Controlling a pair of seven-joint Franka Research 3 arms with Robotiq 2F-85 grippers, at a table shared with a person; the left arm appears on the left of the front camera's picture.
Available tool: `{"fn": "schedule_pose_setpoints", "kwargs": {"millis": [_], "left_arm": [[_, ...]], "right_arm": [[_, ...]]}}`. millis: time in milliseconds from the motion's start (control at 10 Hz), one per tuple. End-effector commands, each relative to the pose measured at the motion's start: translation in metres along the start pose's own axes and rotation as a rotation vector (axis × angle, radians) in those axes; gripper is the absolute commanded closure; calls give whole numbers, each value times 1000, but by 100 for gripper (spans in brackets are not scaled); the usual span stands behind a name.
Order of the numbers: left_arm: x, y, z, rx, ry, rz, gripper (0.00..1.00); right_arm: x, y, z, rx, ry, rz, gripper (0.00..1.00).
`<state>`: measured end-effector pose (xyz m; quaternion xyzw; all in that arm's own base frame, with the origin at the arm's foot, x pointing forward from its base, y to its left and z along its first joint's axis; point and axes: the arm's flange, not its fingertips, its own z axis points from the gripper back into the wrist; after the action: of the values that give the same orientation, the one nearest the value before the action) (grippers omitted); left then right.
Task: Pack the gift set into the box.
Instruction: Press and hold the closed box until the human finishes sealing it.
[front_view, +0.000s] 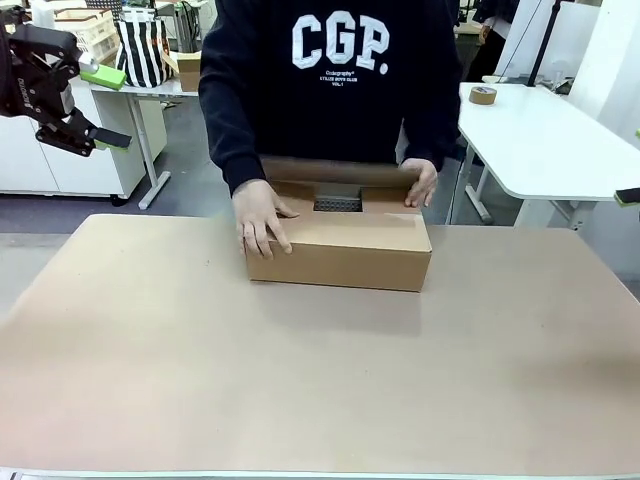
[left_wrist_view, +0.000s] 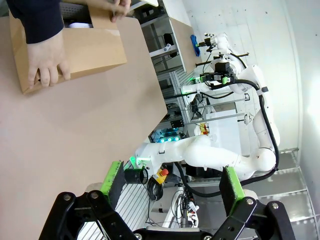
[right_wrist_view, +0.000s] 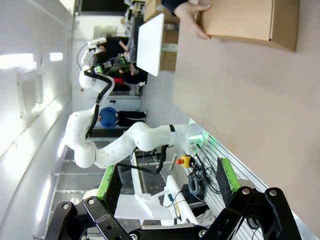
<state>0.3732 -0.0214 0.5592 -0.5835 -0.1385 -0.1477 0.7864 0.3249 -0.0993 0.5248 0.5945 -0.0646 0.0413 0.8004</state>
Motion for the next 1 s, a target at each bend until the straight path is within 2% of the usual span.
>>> {"fn": "schedule_pose_setpoints", "kwargs": {"millis": [0, 900], "left_arm": [[-1, 0, 1, -2, 4, 7, 0], [-1, 0, 1, -2, 4, 7, 0]], "right_arm": [[1, 5, 1, 20, -8, -8, 0], [1, 5, 1, 20, -8, -8, 0]]}}
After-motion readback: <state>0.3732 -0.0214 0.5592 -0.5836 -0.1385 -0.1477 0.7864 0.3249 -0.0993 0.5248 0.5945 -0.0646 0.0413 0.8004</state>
